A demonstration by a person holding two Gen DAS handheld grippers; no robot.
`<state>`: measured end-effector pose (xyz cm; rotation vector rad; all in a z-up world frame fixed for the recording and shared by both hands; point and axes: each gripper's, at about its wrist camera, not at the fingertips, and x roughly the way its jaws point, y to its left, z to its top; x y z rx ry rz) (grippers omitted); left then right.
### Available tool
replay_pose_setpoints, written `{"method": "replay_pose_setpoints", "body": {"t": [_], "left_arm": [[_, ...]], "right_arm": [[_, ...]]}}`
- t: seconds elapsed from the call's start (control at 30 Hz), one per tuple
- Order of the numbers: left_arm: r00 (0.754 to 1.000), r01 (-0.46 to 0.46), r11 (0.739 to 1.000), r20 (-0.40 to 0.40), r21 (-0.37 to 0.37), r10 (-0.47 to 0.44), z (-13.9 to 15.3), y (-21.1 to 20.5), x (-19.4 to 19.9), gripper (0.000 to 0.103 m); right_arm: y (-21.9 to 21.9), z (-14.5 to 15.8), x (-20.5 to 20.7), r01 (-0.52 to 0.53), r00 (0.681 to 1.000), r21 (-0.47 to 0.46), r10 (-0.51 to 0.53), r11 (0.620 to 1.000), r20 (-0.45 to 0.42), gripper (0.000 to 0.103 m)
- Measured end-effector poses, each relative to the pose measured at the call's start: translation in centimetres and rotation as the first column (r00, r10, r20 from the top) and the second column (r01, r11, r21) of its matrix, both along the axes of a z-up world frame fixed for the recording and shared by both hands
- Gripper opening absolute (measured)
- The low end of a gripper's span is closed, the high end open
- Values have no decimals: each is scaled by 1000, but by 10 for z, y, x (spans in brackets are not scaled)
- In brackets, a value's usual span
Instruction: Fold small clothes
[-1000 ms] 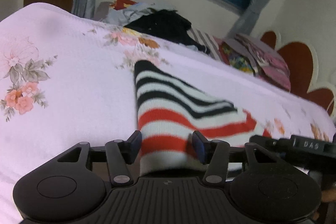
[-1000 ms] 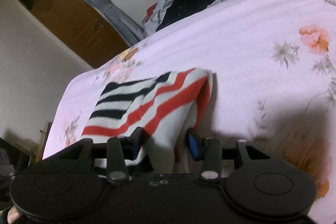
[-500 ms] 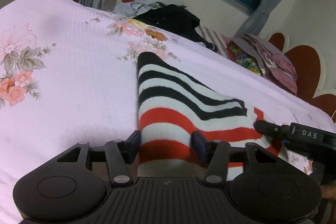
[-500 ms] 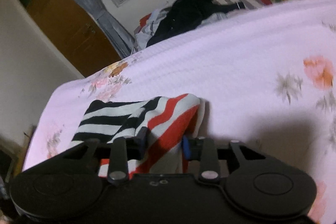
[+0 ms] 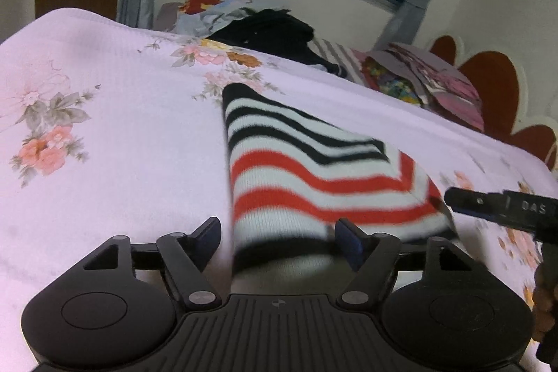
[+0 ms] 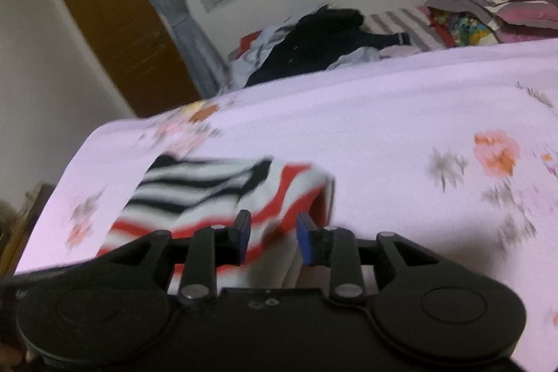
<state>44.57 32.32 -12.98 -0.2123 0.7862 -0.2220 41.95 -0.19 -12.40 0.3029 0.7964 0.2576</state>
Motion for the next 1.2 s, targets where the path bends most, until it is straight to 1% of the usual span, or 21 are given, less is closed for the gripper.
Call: {"method": "replay_pose_setpoints", "body": {"t": [0.07,0.13,0.23,0.27,0.33,0.4,0.47,0.53,0.63,0.67,0.73,0.8,0.9,0.93,0.97,1.0,1.07,1.1,1.13,1.2], "left_arm": [[1000,12,1000,-3,-8,-12,2,2,-15,72],[999,23,1000,-28,-9,-23,-1,1,-28,72],[997,45,999,-64,8,-44,-11,-3,-40,72],[997,43,999,-67,11,-42,-15,-3,-42,72],[996,26,1000,-80,2,-26,-23,-2,-43,72],[997,29,999,-74,19,-28,-27,-5,-42,73],[997,22,999,-72,32,-19,-29,-4,-43,75],[996,15,1000,-92,19,-13,-26,-2,-43,75],[996,25,999,-82,47,-21,-20,-4,-47,76],[996,29,998,-81,54,-25,-20,-5,-47,76],[996,27,998,-92,50,-22,-21,-5,-48,76],[995,23,999,-100,46,-18,-20,-4,-47,76],[993,29,998,-111,52,-23,-16,-4,-47,76],[993,29,998,-113,60,-22,-15,-5,-47,77],[993,29,997,-116,72,-20,-14,-5,-47,86],[993,29,996,-119,84,-19,-13,-6,-47,96],[994,26,995,-111,99,-15,-10,-7,-49,99],[994,35,994,-108,100,-24,-8,-7,-50,99],[994,39,993,-110,107,-27,-6,-8,-50,99],[993,39,992,-116,123,-25,-1,-9,-51,103]], "right_arm": [[-3,2,-24,2,1000,29,-2,1000,-9,30],[-1,1,-44,-4,1000,41,5,999,-22,28],[3,-4,-64,39,999,27,-38,999,-21,25],[2,-7,-66,58,998,34,-57,998,-28,23],[0,-19,-70,88,994,50,-85,995,-70,21],[4,-34,-72,88,992,1,-87,996,-96,22],[2,-42,-73,119,987,39,-115,992,-110,23],[2,-38,-73,141,983,45,-134,989,-122,25],[2,-22,-87,158,985,47,-154,986,-72,26],[4,-23,-90,160,985,25,-158,987,-73,27],[9,-34,-91,151,982,-28,-153,988,-112,26],[11,-38,-93,162,980,-39,-166,986,-111,28],[14,-33,-94,186,975,-33,-189,982,-118,28],[17,-33,-95,176,977,-44,-180,983,-117,29],[21,-36,-98,167,977,-78,-176,983,-118,28],[22,-41,-98,163,977,-98,-174,982,-121,33],[20,-46,-98,181,973,-89,-191,979,-128,35],[19,-47,-98,188,971,-91,-199,978,-131,38],[19,-47,-97,192,970,-93,-203,977,-132,39],[19,-46,-98,199,968,-91,-210,976,-134,41]]}}
